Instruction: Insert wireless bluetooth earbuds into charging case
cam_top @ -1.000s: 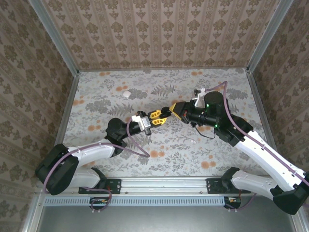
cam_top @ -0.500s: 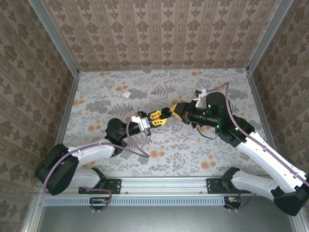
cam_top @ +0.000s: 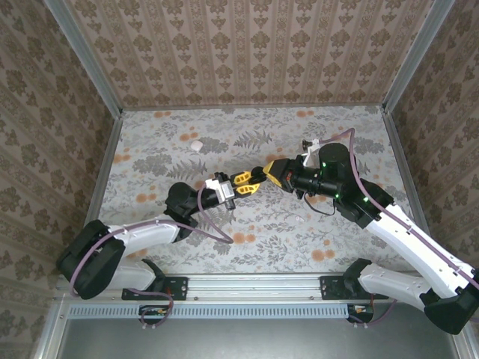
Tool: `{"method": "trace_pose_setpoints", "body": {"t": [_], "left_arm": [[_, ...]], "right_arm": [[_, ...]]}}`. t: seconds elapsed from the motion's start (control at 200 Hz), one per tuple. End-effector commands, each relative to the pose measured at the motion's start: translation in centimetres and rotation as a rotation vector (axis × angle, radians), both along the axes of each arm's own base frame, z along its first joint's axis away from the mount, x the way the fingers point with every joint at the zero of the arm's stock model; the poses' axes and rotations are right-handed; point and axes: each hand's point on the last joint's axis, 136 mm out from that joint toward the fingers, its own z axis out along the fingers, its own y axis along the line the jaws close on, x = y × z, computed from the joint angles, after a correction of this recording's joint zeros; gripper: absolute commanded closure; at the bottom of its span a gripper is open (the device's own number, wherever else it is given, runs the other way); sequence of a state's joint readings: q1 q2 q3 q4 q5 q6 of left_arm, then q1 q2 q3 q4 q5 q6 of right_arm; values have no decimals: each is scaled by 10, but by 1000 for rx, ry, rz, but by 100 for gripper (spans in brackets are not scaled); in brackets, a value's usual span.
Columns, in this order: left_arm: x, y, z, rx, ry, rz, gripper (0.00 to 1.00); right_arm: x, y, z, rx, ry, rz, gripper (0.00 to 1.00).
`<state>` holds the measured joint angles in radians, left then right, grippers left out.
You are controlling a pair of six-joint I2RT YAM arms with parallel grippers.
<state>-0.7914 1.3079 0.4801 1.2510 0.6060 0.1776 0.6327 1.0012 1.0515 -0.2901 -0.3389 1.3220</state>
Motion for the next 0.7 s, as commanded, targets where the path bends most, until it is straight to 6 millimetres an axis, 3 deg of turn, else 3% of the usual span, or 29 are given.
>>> {"method": "trace_pose_setpoints", "body": {"t": [0.0, 0.695], "left_arm": [[-5, -2, 18, -41, -59, -23, 100], [-7, -1, 15, -35, -55, -27, 100]], "right_arm": [[-6, 2, 12, 51, -9, 26, 88], [-14, -7, -3, 8, 33, 17, 88]]}}
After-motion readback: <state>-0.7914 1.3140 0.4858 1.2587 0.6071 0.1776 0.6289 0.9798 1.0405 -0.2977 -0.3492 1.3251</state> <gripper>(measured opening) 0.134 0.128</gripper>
